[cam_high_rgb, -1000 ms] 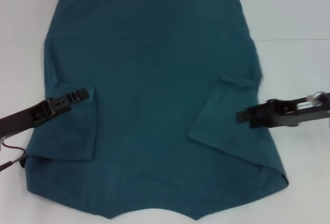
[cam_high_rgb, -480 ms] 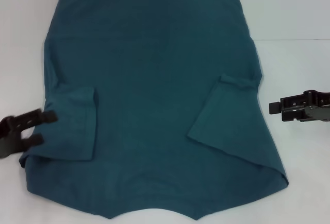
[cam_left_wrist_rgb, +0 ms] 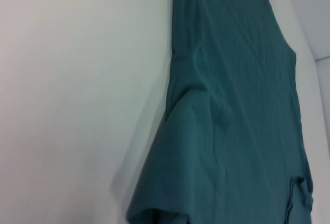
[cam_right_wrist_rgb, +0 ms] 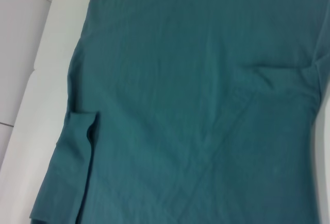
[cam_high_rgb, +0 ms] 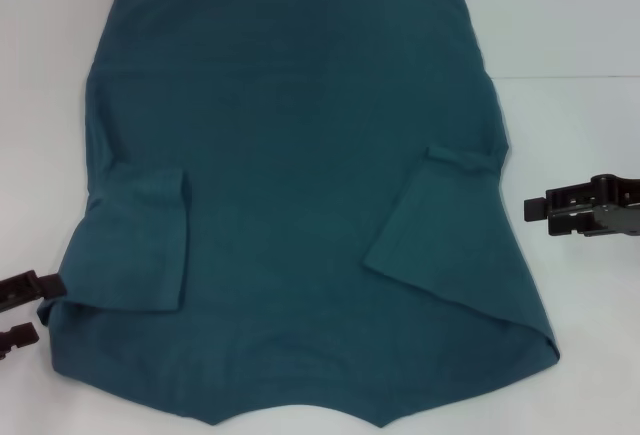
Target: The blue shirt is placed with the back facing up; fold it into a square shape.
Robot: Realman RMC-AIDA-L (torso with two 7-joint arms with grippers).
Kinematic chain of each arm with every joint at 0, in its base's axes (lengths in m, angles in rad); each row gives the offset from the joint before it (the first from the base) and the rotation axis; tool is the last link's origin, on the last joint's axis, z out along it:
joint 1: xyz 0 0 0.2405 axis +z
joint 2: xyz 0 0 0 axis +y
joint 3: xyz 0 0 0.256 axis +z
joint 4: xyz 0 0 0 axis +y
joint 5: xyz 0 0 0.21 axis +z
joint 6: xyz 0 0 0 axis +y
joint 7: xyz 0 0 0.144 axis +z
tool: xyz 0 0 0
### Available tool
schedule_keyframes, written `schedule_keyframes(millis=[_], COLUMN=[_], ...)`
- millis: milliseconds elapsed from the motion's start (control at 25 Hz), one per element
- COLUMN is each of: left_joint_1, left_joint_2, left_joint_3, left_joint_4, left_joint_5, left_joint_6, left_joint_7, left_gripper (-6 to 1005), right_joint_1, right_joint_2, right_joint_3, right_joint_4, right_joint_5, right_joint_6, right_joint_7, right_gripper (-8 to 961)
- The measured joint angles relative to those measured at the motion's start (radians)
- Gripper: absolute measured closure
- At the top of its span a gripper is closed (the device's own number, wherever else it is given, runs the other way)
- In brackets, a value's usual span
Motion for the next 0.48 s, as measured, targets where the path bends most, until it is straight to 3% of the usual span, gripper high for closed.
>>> schedule_keyframes(millis=[480], left_joint_1=[-0.004], left_joint_2=[-0.009], left_joint_3=[0.031], left_joint_4=[-0.036], left_joint_5=[0.021], left_joint_6=[-0.075], left_joint_7=[0.114], left_gripper=[51], right_joint_1=[0.001], right_joint_2=[0.0], right_joint_3=[0.003], right_joint_4=[0.0], right_joint_5=[0.003], right_joint_6=[0.001], right_joint_7=[0.001], right_gripper=[339])
